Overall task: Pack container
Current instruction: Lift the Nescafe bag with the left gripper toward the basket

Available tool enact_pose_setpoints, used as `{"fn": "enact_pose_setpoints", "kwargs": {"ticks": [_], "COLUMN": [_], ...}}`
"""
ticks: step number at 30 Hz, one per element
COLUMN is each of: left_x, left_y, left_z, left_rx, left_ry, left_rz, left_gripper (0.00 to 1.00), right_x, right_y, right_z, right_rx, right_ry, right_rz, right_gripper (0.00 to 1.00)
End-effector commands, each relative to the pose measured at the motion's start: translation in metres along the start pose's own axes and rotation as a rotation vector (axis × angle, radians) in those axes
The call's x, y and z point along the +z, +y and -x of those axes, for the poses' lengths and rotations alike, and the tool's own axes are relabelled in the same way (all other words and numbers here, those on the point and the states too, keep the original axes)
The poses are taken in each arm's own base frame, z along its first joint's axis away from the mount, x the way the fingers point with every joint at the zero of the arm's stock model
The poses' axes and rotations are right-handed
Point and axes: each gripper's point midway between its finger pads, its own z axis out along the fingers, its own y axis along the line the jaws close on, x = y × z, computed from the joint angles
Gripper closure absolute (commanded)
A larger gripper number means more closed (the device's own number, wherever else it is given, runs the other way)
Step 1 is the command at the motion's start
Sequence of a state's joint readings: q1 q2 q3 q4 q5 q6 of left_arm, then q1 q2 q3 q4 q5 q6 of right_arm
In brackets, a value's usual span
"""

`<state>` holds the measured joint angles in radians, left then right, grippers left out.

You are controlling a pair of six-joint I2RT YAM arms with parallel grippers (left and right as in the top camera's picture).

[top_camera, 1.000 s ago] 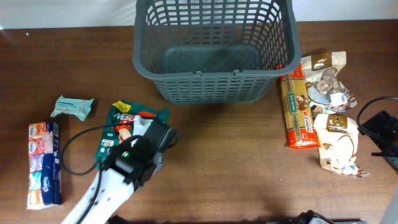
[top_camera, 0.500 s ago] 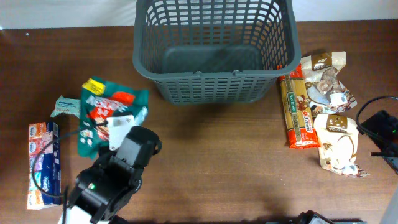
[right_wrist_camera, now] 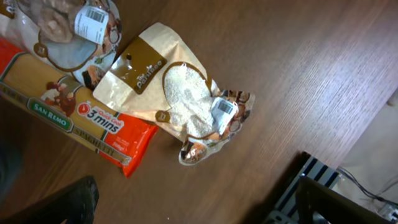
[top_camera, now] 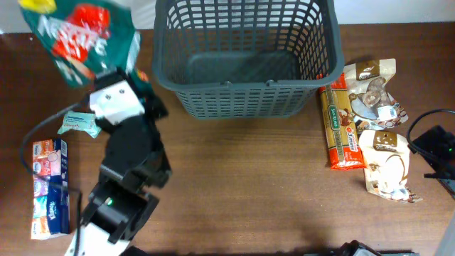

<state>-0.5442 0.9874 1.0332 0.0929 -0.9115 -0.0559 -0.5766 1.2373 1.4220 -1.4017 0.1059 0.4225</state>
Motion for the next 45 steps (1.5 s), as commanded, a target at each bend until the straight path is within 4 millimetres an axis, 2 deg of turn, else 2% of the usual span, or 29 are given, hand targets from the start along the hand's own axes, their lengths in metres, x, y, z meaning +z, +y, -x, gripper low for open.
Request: {"fn": "enact_pose_setpoints", "kwargs": {"ticks": [1,3,10,13,19,23,26,29,33,36,39,45], "left_x": [0.007,0.014,0.037,0.037,0.038,0.044,0.049,0.058,0.069,0.074,0.076,0.081], "left_y": [-0.009,-0.026,-0.089,-0.109,-0.136,-0.158,-0.175,-0.196,-0.23,-0.245,-0.256,-0.253], "left_z": [0.034,0.034,0.004,0.01,0.027,0.024,0.016,-0.001,-0.037,-0.056,-0.066,-0.066], "left_rx": [0.122,0.118,0.101,0.047,0.019,0.041,0.06,0.084,0.146,0.188,0.23,0.191], "left_ry": [-0.112,-0.142,-0.183,-0.227,-0.266,-0.264,-0.231,-0.169,-0.047,0.043,0.135,0.309], "left_rz": [0.026,-0.016,-0.152,-0.187,-0.26,-0.321,-0.362,-0.414,-0.498,-0.53,-0.563,-0.587], "left_gripper": [0.98,0.98,0.98,0.98,0.98,0.98,0.98,0.98,0.98,0.98,0.98,0.98], "right_x": [-0.001,-0.001,-0.001,-0.001,-0.002,-0.002,-0.002,-0.002,-0.002,-0.002,-0.002,-0.003], "right_y": [-0.002,-0.002,-0.005,-0.01,-0.014,-0.016,-0.017,-0.018,-0.019,-0.02,-0.02,-0.022], "right_z": [0.002,0.002,0.0,0.0,-0.004,-0.006,-0.007,-0.009,-0.012,-0.014,-0.015,-0.018], "right_rx": [0.008,0.008,0.006,0.005,0.002,0.001,0.0,-0.001,-0.003,-0.004,-0.005,-0.007], "right_ry": [-0.008,-0.008,-0.003,-0.004,0.01,0.017,0.021,0.028,0.04,0.048,0.053,0.068], "right_rz": [-0.007,-0.007,-0.017,-0.046,-0.069,-0.078,-0.081,-0.083,-0.089,-0.093,-0.095,-0.102], "right_gripper": [0.01,0.01,0.01,0.01,0.01,0.01,0.01,0.01,0.01,0.01,0.01,0.01]}}
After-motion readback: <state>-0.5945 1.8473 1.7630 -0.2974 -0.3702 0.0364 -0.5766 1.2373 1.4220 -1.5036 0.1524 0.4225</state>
